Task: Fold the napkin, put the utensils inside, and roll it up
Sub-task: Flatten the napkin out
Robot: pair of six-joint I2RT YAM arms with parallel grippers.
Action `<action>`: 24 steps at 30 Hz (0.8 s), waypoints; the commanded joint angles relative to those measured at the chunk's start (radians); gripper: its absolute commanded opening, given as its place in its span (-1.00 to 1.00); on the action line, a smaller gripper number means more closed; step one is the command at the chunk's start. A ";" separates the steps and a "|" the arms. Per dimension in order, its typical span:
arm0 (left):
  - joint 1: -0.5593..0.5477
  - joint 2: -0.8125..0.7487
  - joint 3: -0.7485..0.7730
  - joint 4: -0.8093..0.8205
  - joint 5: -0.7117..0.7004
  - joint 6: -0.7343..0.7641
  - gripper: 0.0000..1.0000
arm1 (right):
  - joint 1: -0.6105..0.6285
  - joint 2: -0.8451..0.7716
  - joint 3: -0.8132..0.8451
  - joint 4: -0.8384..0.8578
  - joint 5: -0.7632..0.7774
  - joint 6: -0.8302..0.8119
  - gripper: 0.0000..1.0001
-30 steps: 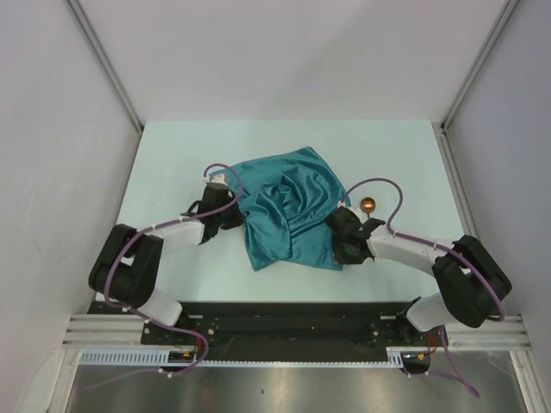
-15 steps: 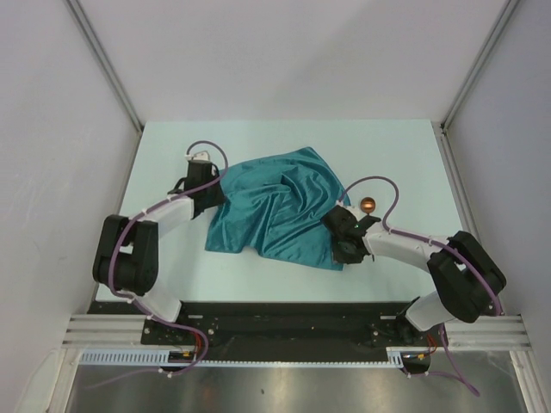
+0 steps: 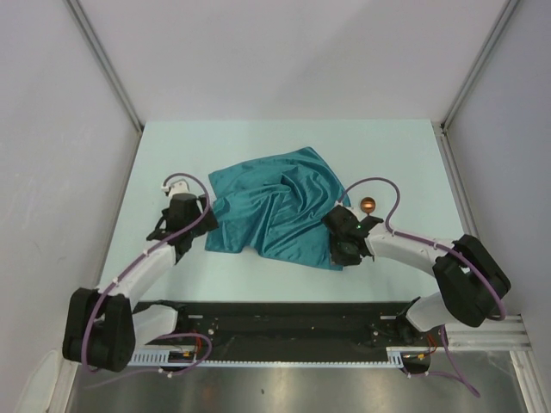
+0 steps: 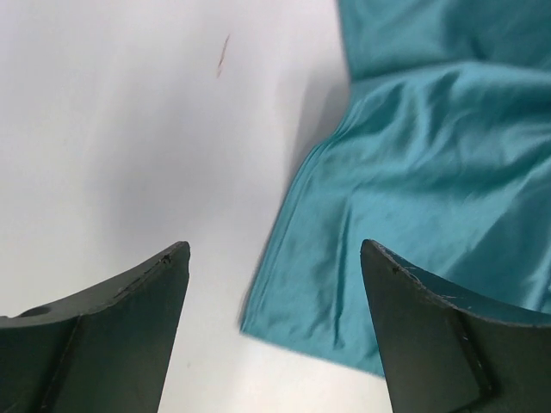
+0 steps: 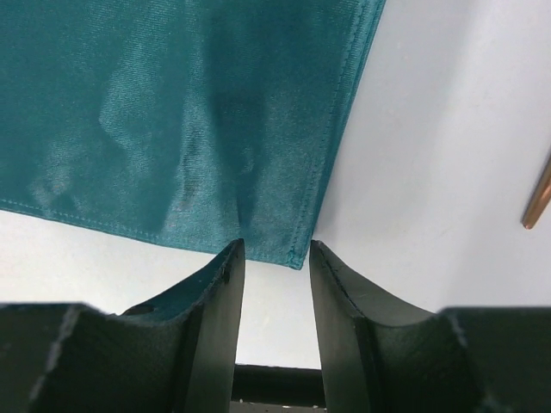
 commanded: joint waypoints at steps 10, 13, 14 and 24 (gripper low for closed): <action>-0.003 -0.159 -0.104 -0.182 0.001 -0.173 0.62 | -0.003 0.008 -0.040 0.014 -0.021 0.029 -0.17; -0.001 -0.157 -0.102 -0.194 0.010 -0.171 0.62 | -0.014 0.012 -0.051 0.019 -0.024 0.025 -0.21; -0.001 -0.157 -0.102 -0.195 0.015 -0.171 0.62 | -0.017 0.011 -0.053 0.023 -0.028 0.020 -0.23; -0.001 -0.176 -0.073 -0.202 0.026 -0.170 0.63 | -0.035 -0.014 -0.093 -0.024 -0.038 0.043 -1.00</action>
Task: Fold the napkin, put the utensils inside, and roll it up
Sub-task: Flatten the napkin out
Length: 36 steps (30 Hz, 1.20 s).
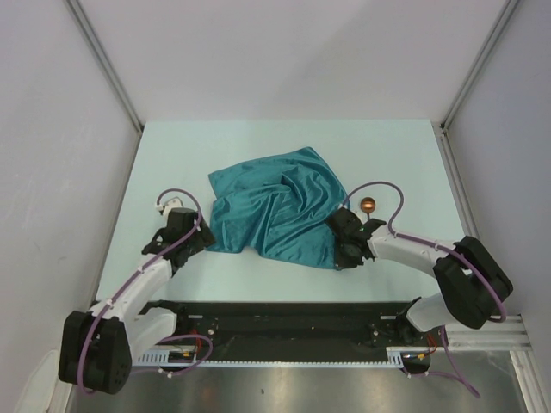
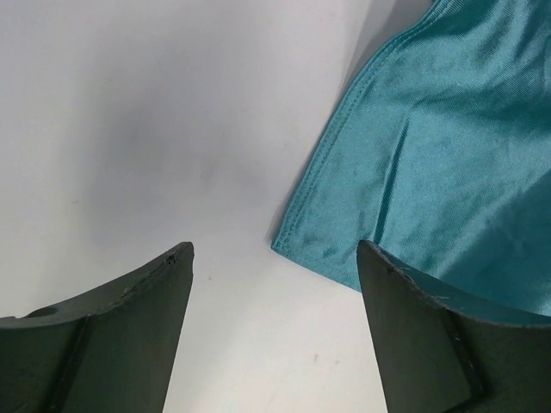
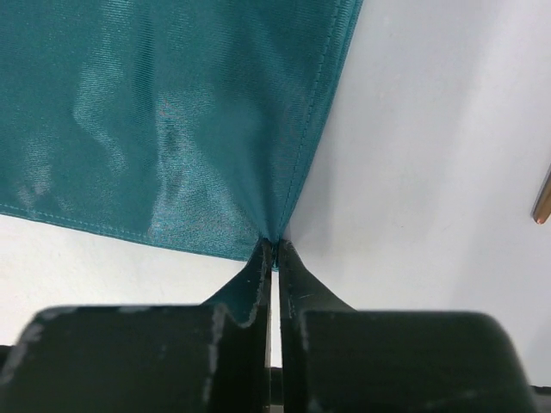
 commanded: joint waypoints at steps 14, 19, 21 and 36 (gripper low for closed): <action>-0.007 0.107 0.034 0.069 0.094 0.006 0.61 | -0.018 -0.098 -0.039 -0.373 0.040 0.198 -1.00; -0.023 0.065 -0.006 -0.018 0.000 -0.029 0.53 | -0.033 -0.110 -0.004 -0.390 0.052 0.205 -1.00; -0.023 0.045 -0.015 -0.043 0.000 -0.034 0.42 | -0.038 -0.107 0.013 -0.382 0.061 0.198 -0.86; -0.156 -0.017 -0.123 -0.150 0.052 -0.212 0.17 | -0.341 0.034 0.382 -0.089 -0.107 -0.208 0.39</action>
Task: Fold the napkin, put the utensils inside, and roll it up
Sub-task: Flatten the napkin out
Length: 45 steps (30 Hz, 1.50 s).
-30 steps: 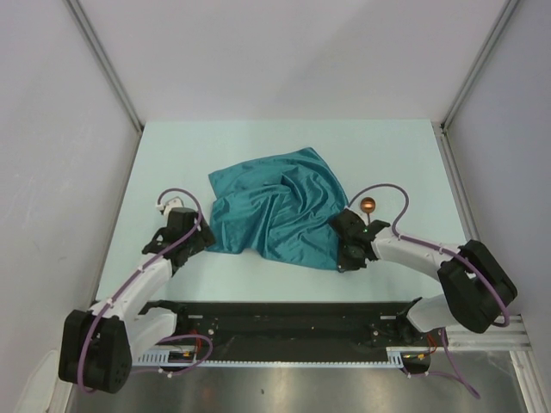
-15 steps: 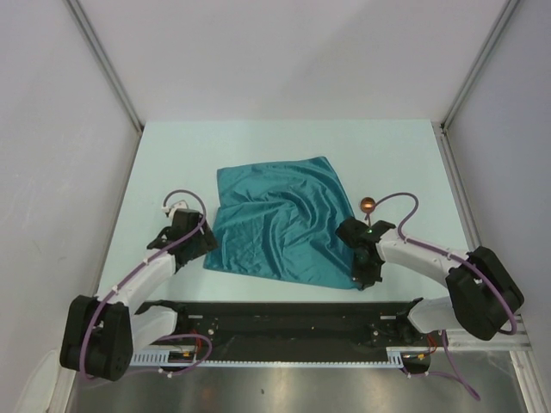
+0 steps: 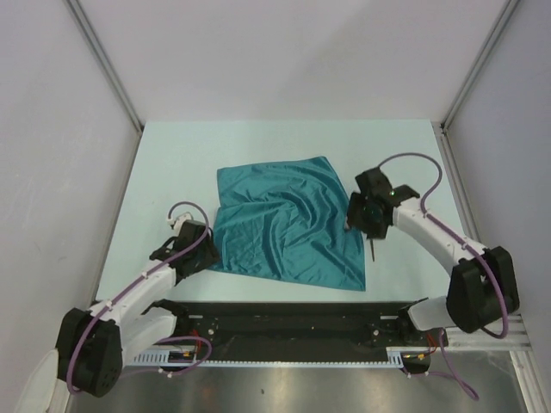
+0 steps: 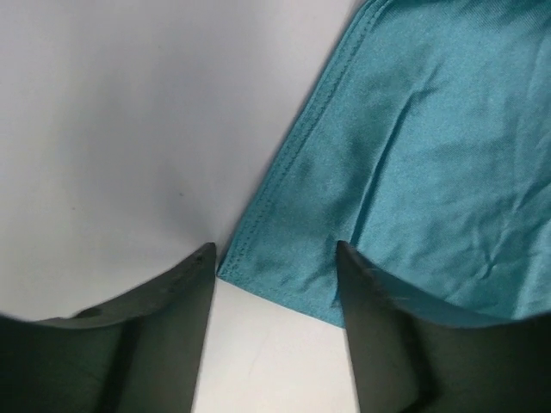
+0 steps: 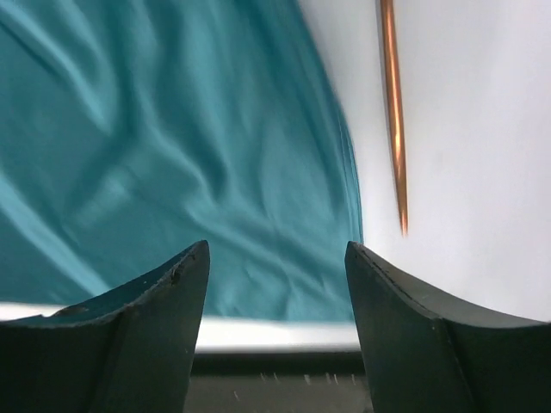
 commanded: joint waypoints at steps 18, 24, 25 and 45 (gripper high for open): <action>-0.025 -0.263 -0.093 -0.217 -0.008 -0.283 -1.00 | -0.253 0.816 0.794 0.365 -0.385 -0.475 0.36; -0.030 -0.357 -0.091 -0.295 0.001 -0.369 -0.99 | -0.277 0.879 0.812 0.394 -0.459 -0.501 0.33; -0.030 -0.370 -0.088 -0.319 -0.008 -0.380 -0.99 | -0.277 0.887 0.811 0.405 -0.474 -0.498 0.30; -0.030 -0.219 0.171 -0.141 -0.105 -0.241 0.78 | -0.035 0.807 0.828 0.350 -0.408 -0.524 -0.53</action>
